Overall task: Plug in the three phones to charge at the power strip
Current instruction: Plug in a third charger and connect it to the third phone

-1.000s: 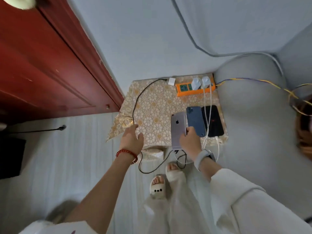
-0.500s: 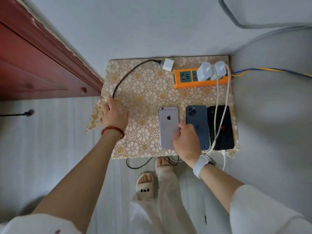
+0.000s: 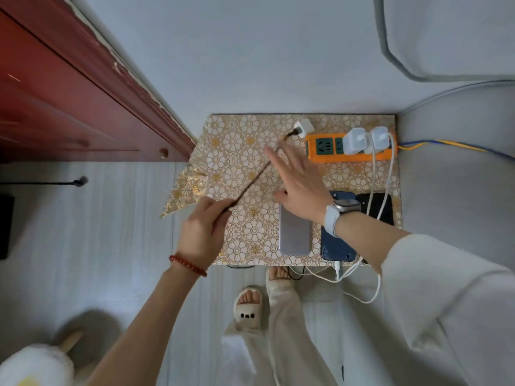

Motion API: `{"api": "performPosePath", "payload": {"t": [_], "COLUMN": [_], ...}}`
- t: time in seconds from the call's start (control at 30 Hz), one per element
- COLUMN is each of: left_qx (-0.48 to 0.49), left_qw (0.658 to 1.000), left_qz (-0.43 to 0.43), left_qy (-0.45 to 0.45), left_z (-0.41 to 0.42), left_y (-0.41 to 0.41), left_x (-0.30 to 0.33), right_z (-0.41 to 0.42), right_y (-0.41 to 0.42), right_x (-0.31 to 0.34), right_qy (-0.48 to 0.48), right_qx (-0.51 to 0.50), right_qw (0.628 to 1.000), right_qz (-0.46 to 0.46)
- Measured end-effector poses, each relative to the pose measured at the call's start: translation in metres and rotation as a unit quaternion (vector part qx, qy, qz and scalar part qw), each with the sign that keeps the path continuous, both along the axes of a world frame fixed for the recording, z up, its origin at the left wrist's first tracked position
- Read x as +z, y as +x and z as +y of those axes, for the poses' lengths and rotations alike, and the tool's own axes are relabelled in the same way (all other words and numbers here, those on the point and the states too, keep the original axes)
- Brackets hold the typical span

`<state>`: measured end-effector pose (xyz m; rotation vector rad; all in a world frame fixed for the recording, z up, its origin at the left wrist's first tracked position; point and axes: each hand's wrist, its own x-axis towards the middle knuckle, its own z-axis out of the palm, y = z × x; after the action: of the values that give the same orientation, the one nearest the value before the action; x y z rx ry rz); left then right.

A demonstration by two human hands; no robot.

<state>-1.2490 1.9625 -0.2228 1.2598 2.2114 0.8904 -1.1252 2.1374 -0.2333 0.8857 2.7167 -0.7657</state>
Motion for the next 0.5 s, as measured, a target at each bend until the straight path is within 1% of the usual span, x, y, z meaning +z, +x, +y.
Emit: {"api": "performPosePath", "payload": {"t": [0.07, 0.1, 0.17, 0.23, 0.3, 0.4, 0.5], "left_qx": [0.0, 0.024, 0.097, 0.164, 0.211, 0.233, 0.227], "left_qw": [0.999, 0.996, 0.985, 0.972, 0.962, 0.958, 0.964], "left_qz": [-0.048, -0.078, -0.129, -0.147, -0.146, -0.147, -0.122], "left_qy": [0.025, 0.034, 0.056, 0.083, 0.093, 0.079, 0.074], "left_z": [-0.004, -0.006, -0.007, -0.01, -0.011, -0.009, 0.002], "left_y": [0.006, 0.007, 0.005, 0.0, -0.004, 0.002, 0.011], "left_x": [0.018, 0.026, 0.039, 0.047, 0.049, 0.044, 0.038], "right_z": [-0.002, -0.004, -0.005, 0.003, 0.017, 0.038, 0.058], "right_y": [-0.012, -0.016, -0.019, -0.014, -0.009, -0.005, 0.003], "right_x": [-0.001, -0.001, 0.0, 0.0, 0.005, 0.016, 0.029], "right_qy": [0.006, 0.006, 0.033, 0.078, 0.094, 0.073, 0.053], "right_qx": [0.066, 0.088, 0.101, 0.065, 0.027, -0.011, -0.068], "right_qw": [0.997, 0.996, 0.994, 0.995, 0.995, 0.997, 0.995], "right_qz": [-0.026, -0.027, 0.003, 0.025, 0.018, 0.018, 0.051]}}
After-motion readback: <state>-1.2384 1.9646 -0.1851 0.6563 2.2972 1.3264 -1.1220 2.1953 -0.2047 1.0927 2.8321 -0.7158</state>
